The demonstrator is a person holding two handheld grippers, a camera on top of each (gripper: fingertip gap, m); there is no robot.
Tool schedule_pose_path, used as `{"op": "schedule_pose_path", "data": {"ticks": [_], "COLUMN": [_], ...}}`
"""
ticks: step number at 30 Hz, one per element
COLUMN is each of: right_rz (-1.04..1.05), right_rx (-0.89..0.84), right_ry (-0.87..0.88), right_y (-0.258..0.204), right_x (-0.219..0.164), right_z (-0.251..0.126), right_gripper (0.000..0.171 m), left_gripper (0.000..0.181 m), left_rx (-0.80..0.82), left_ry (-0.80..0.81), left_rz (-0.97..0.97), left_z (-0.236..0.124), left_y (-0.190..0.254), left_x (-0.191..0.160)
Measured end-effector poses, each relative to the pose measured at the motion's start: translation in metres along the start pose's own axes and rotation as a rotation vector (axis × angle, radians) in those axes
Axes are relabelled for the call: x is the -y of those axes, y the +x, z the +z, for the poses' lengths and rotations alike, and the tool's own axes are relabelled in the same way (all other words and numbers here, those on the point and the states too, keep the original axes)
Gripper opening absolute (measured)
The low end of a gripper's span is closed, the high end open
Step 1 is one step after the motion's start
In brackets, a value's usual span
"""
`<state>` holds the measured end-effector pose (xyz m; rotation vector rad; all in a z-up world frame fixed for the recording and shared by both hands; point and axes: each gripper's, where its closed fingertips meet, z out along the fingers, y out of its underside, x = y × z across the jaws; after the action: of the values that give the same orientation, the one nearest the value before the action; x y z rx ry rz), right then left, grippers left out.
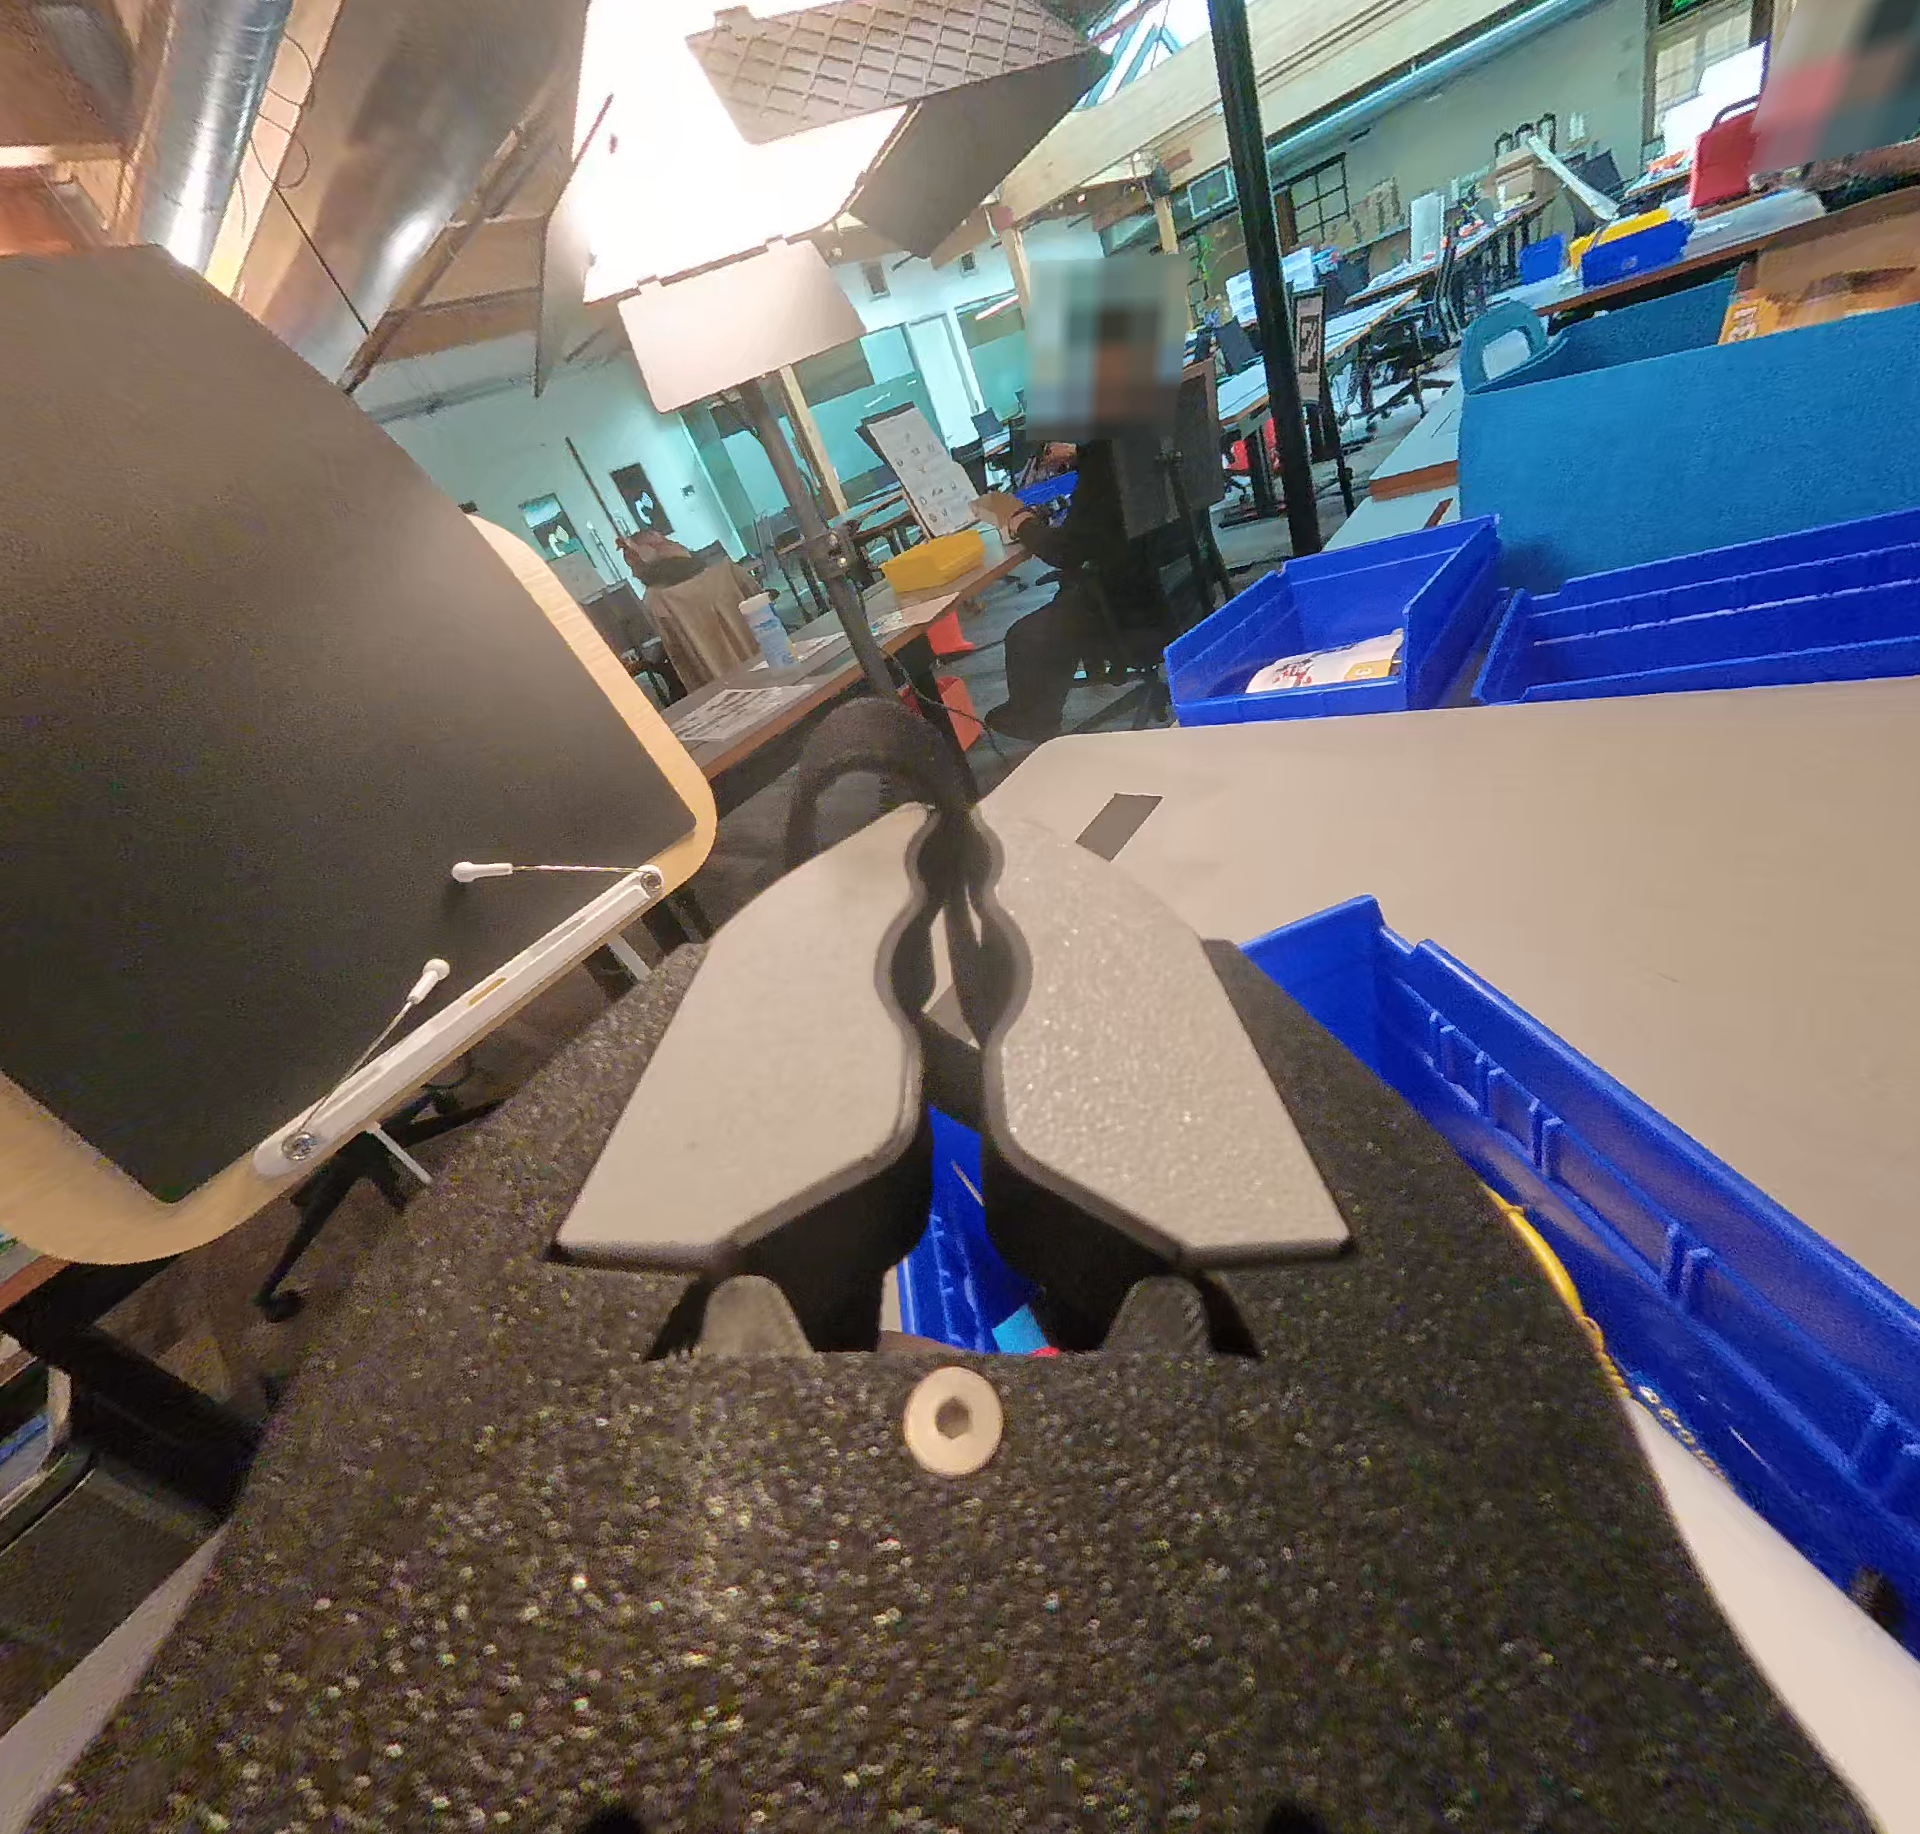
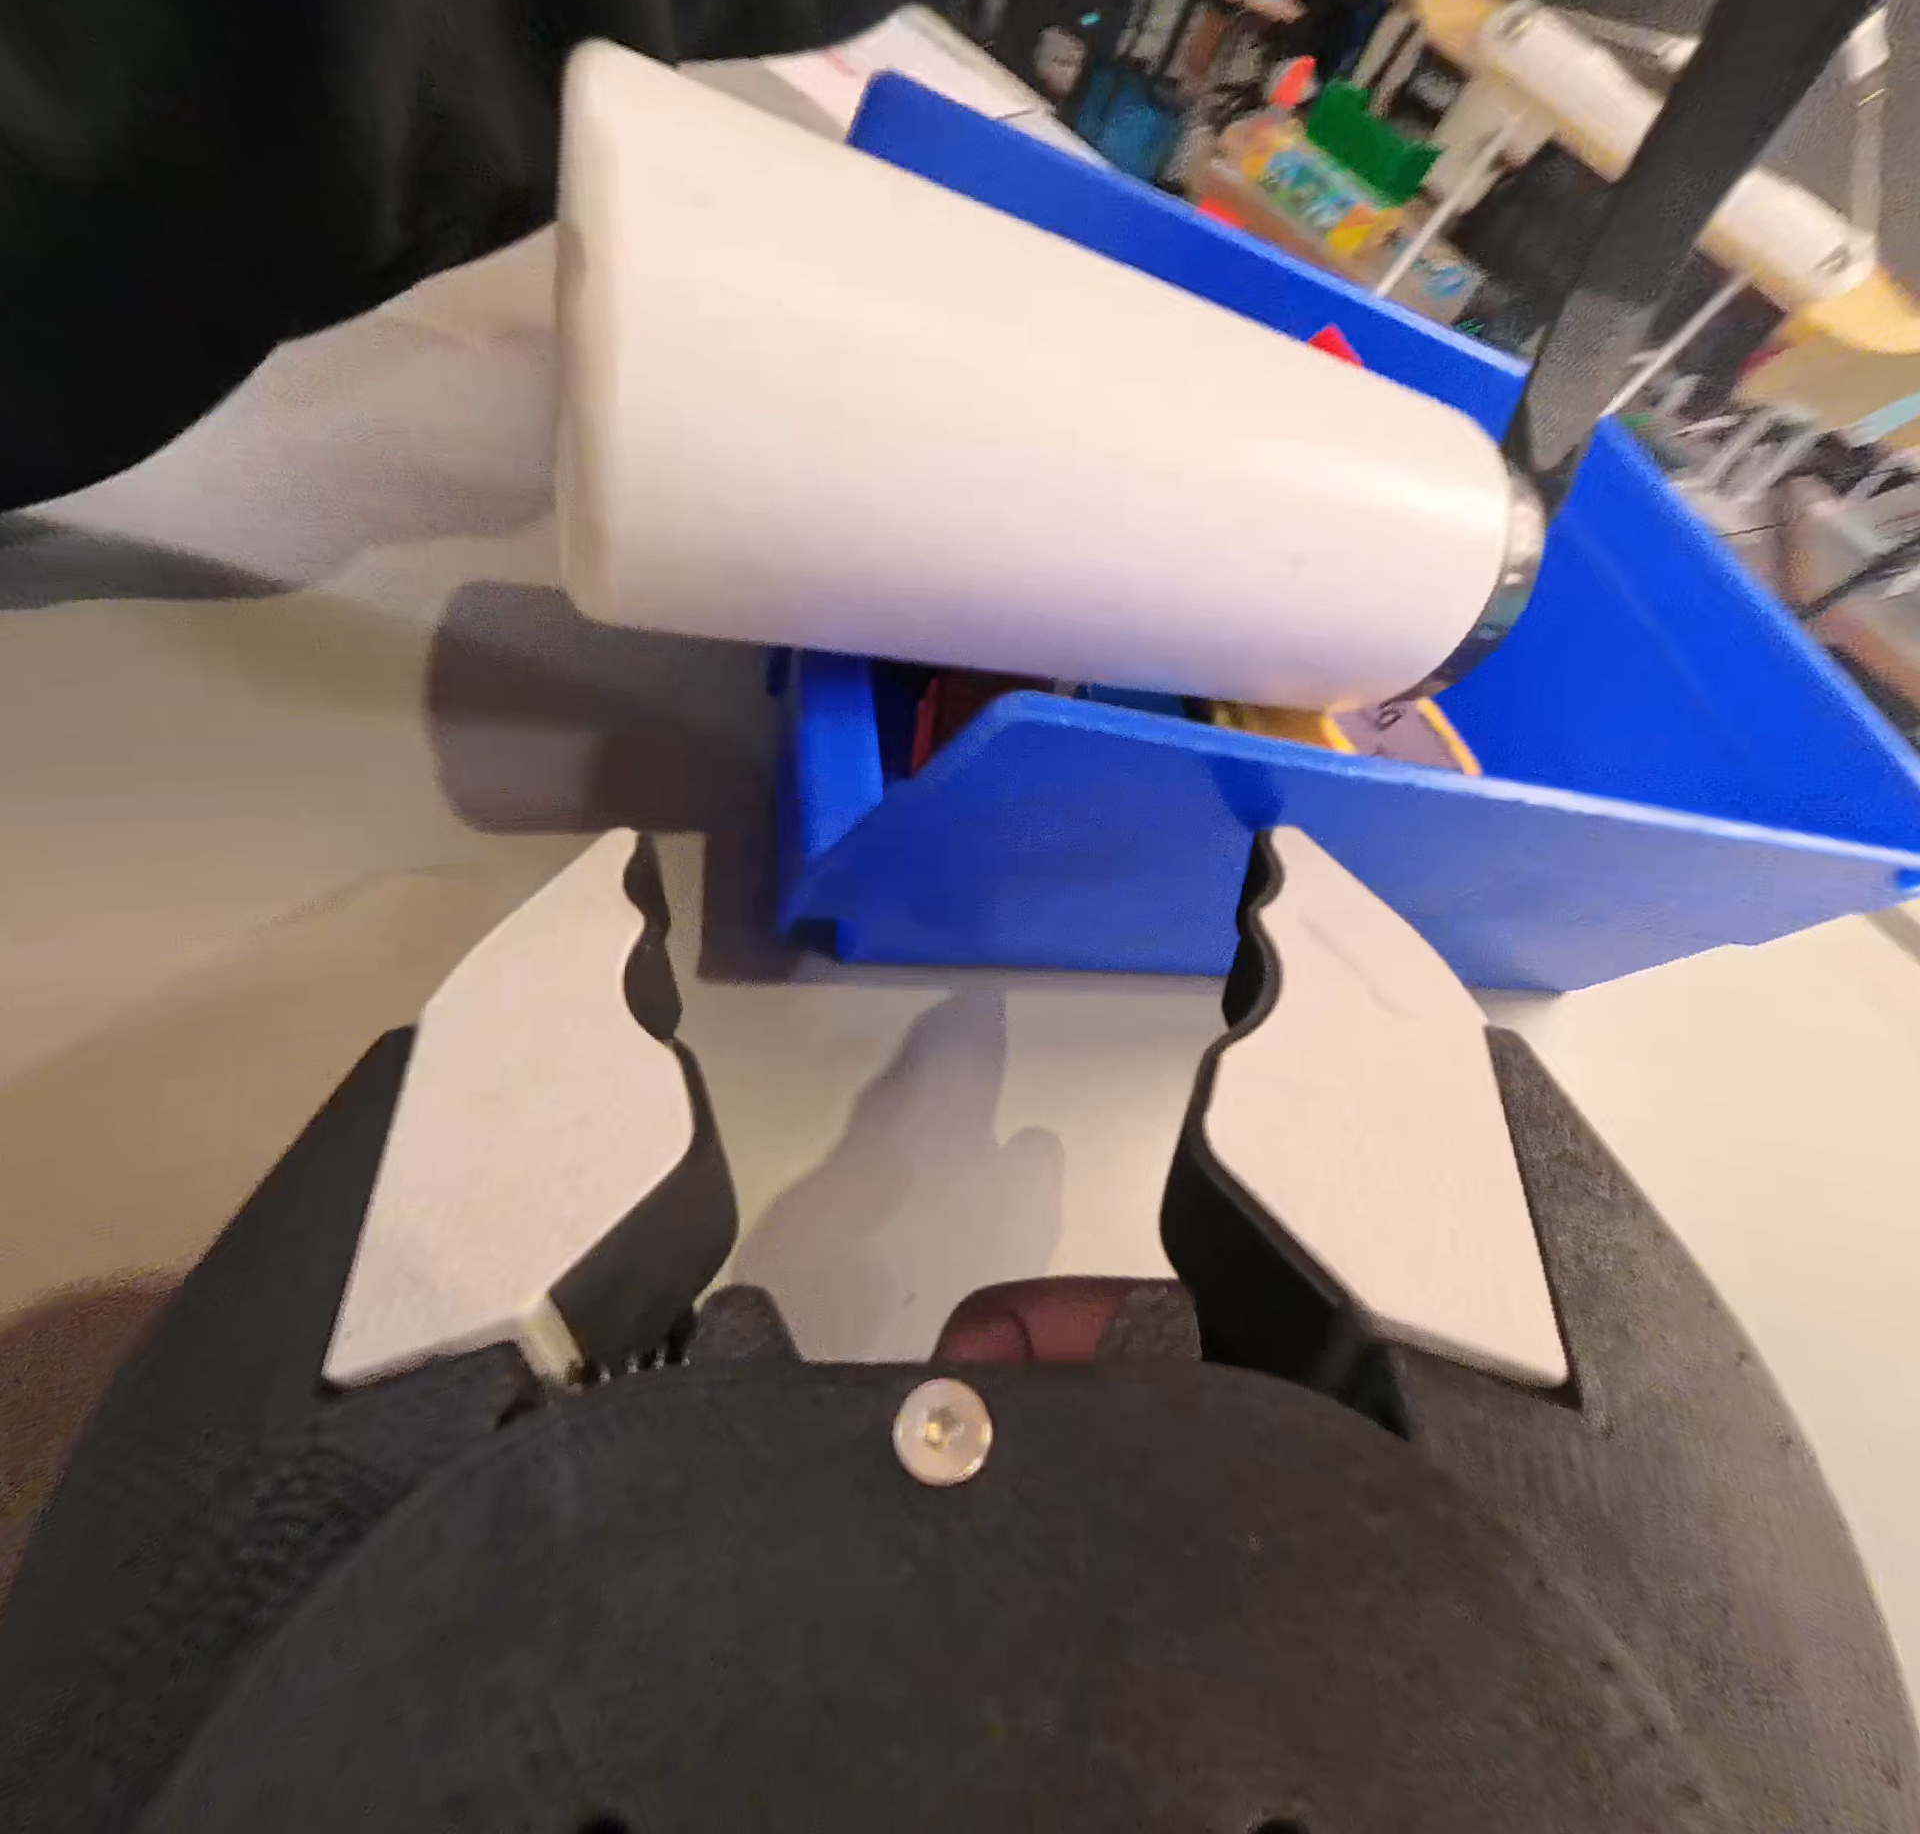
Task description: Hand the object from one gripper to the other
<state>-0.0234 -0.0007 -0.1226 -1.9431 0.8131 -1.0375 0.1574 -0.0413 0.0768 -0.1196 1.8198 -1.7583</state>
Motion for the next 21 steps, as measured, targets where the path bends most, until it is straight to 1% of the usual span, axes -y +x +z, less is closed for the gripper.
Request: {"op": "schedule_pose_path", "data": {"ticks": [1, 2, 3, 4, 5, 7, 10, 13, 15, 18, 21], "right_rz": [-0.01, -0.019, -0.023, -0.016, 0.003, 0.018, 0.017, 0.008, -0.019, -0.094, -0.202], "right_rx": [-0.051, -0.095, -0.121, -0.121, -0.108, -0.103, -0.132, -0.178, -0.172, -0.156, -0.256], "right_ry": [-0.004, -0.005, -0.001, 0.001, -0.008, -0.037, -0.091, -0.106, -0.076, -0.006, 0.01], "right_y": [0.003, 0.008, 0.014, 0.019, 0.024, 0.038, 0.068, 0.098, 0.102, 0.088, 0.097], "right_x": [0.001, 0.003, 0.004, 0.004, 0.002, -0.001, -0.009, -0.014, -0.008, 0.01, 0.029], "right_z": [0.003, 0.007, 0.01, 0.014, 0.019, 0.028, 0.039, 0.039, 0.03, 0.02, 0.024], "right_gripper": [0.106, 0.105, 0.101, 0.101, 0.106, 0.105, 0.103, 0.097, 0.098, 0.099, 0.098], "left_gripper": [0.004, 0.004, 0.004, 0.004, 0.004, 0.004, 0.004, 0.004, 0.004, 0.003, 0.003], "left_rx": [-0.011, -0.018, -0.021, -0.026, -0.034, -0.041, -0.031, -0.013, -0.001, 0.004, 0.001], "left_ry": [-0.002, -0.005, -0.01, -0.018, -0.027, -0.038, -0.027, 0.001, 0.02, 0.038, 0.04], "left_rz": [-0.013, -0.019, -0.019, -0.016, -0.013, -0.004, -0.007, -0.013, -0.016, -0.022, -0.024], "left_z": [0.0, -0.002, -0.003, -0.004, -0.006, -0.011, -0.016, -0.022, -0.026, -0.029, -0.03], "left_y": [0.0, 0.001, 0.0, 0.0, 0.001, 0.0, -0.004, -0.01, -0.013, -0.017, -0.016], "left_x": [-0.001, -0.004, -0.006, -0.007, -0.009, -0.009, -0.003, 0.005, 0.01, 0.015, 0.016]}}
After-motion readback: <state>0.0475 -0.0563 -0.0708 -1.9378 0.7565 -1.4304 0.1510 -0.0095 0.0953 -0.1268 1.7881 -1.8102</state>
